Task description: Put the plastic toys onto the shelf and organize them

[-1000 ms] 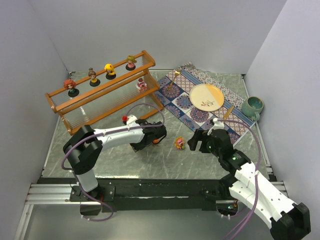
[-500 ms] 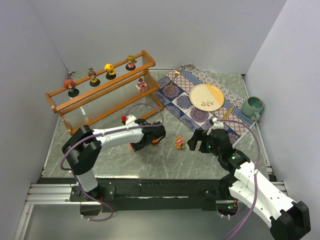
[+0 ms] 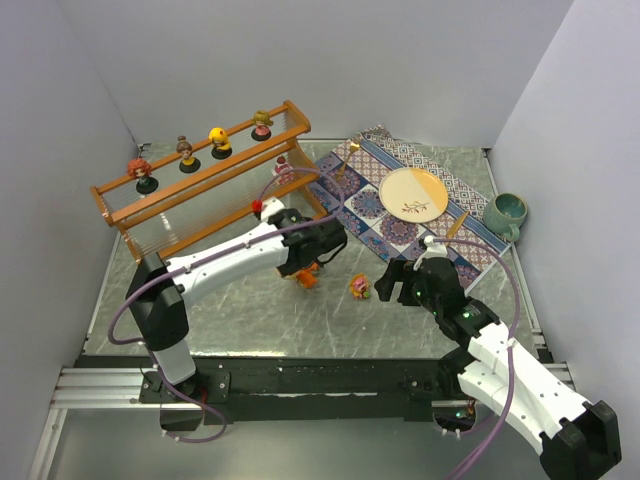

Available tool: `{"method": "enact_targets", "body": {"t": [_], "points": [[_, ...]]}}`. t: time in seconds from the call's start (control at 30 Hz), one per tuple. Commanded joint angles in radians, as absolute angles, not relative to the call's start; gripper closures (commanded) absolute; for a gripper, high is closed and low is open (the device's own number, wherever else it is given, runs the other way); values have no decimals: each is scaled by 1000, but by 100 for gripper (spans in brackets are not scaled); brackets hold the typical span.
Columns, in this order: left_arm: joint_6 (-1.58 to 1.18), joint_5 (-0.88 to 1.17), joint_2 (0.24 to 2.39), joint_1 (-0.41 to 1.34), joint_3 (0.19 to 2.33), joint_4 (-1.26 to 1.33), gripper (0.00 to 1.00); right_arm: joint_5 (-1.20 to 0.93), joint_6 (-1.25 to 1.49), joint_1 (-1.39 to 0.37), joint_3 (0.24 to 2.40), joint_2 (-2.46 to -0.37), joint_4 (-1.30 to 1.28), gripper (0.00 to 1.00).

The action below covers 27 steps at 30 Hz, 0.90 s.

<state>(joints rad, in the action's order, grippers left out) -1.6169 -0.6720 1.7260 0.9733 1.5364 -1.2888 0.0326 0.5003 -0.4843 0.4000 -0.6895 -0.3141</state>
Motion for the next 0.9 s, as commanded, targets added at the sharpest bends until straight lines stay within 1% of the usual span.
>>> {"method": "enact_targets", "body": {"t": [0.0, 0.2, 0.37, 0.6, 0.87], "points": [[-1568, -741, 1729, 979, 1641, -1371, 99, 38, 503, -482, 399, -683, -284, 1], [-1542, -744, 1744, 977, 1650, -1365, 99, 44, 506, -483, 397, -670, -287, 1], [-1488, -799, 1740, 979, 1730, -1371, 99, 44, 505, -482, 399, -680, -287, 1], [-1416, -917, 1729, 979, 1786, -1370, 99, 48, 505, -482, 403, -693, -284, 1], [-1286, -1064, 1759, 976, 1896, -1370, 99, 57, 509, -482, 402, -680, -290, 1]]}}
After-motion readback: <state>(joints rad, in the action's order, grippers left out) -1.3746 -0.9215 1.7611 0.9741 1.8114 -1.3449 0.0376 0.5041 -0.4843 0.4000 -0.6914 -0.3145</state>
